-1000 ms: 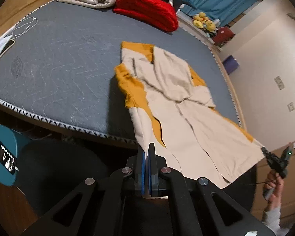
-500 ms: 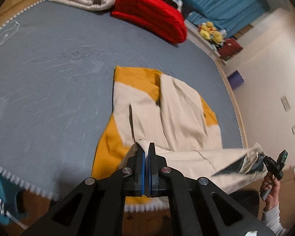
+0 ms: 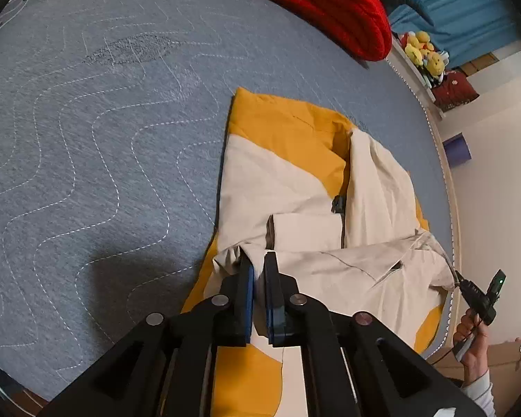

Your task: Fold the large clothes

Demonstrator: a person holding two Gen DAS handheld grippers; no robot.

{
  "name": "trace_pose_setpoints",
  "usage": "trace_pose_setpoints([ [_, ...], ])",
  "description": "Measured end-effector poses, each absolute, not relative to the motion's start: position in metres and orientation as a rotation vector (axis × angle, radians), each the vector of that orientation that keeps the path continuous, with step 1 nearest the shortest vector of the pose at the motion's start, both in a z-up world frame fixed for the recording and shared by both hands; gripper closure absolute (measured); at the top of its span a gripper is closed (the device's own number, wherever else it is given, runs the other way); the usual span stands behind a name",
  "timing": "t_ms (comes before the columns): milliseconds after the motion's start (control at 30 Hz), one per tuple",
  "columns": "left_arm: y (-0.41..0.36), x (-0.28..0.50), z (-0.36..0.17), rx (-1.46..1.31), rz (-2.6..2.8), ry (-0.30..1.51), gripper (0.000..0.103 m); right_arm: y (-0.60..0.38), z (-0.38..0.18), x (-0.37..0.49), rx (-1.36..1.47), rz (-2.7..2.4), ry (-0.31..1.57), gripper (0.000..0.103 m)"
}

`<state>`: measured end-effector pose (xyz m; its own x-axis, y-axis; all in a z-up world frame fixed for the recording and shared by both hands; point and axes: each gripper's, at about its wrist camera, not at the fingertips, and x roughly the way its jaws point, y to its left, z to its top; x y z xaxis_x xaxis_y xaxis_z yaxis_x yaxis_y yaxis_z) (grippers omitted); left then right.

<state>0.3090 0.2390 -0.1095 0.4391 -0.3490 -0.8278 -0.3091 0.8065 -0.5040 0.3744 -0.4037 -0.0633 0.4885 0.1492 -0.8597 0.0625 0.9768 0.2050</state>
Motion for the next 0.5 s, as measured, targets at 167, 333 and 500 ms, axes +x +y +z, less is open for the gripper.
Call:
trace_pose_setpoints([
  [167,0.274,0.28,-0.083,-0.743,0.028,0.97,0.07,-0.423,-0.051,0.363,0.329,0.084,0.969,0.074],
  [333,0.265,0.281,-0.1,-0.677,0.009,1.086,0.063,-0.444,-0.055,0.352,0.378,0.038,0.973,0.06],
  [500,0.241,0.29,-0.116,-0.555,-0.01,1.198,0.058,-0.427,-0.091,0.361,0.354,0.175,1.179,0.053],
])
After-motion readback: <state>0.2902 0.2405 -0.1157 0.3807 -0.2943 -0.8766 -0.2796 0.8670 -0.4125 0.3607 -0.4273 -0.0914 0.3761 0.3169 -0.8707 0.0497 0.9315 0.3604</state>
